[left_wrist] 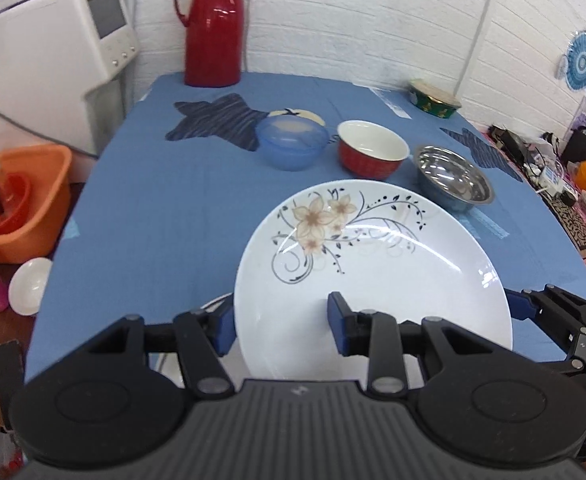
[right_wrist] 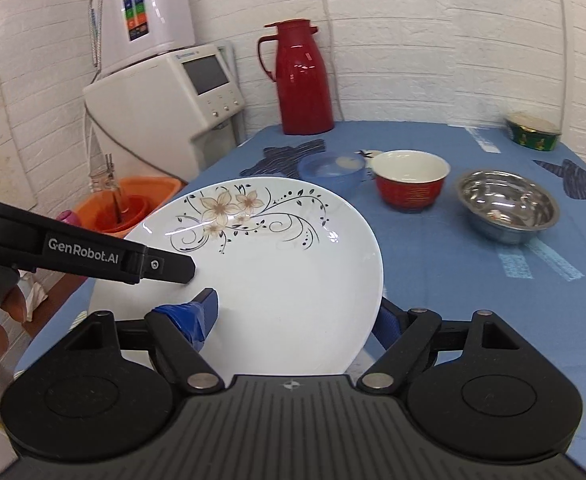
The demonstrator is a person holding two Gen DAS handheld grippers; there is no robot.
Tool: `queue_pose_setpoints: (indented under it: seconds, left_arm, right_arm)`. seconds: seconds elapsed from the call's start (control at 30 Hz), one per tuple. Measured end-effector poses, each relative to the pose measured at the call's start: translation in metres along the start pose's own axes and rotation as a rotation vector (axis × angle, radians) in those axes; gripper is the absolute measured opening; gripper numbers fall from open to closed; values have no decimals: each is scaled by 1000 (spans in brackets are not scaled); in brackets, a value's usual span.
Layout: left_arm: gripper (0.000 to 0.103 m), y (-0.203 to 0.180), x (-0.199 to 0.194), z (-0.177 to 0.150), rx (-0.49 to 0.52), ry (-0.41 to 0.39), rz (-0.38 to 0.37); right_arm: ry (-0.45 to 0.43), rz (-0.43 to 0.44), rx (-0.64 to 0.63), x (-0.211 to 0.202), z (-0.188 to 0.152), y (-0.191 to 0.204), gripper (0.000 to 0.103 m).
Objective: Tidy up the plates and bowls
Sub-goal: 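Grasp the floral plate rim with the left gripper while the right gripper grasps it too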
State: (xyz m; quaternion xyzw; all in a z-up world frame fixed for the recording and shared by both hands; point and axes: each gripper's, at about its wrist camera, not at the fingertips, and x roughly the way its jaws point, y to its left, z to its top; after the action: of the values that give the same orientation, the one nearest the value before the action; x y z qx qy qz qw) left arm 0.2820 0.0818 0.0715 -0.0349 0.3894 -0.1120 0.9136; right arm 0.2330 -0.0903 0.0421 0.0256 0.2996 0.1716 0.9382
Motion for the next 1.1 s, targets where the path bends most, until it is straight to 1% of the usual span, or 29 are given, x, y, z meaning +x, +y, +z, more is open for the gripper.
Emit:
queue_pose_setpoints:
  seconds: [0.13, 0.23, 0.3, 0.43, 0.57, 0.73, 0.83, 0.93, 1.03, 1.1]
  left_arm:
    - [33, 32, -12, -16, -58, -7, 34]
    - [33, 51, -16, -26, -100, -2, 32]
    - [33, 59, -15, -32, -115, 1, 27]
    - [33, 66, -11, -41, -129, 9, 12]
    - [33, 71, -5, -51, -149, 22, -22]
    - [33, 75, 2, -60, -169, 29, -28]
    - [33, 75, 1, -62, -172, 21, -36]
    - [38, 77, -1, -63, -177, 16, -50]
    - [47, 77, -1, -64, -184, 17, -64]
    - [47, 75, 0, -64, -181, 19, -59]
  right_arm:
    - [53, 60, -4, 13, -9, 25, 67]
    - [98, 87, -6, 19, -17, 39, 67]
    - [117, 88, -12, 22, -22, 46, 67]
    - [132, 66, -26, 21, -28, 53, 67]
    - [142, 47, -31, 21, -31, 54, 67]
    - [132, 34, -62, 20, -34, 59, 67]
    - [128, 26, -60, 20, -34, 60, 68]
    - [126, 28, -57, 21, -34, 59, 67]
    - [125, 18, -64, 20, -36, 62, 67]
    - [119, 7, -74, 19, -36, 64, 67]
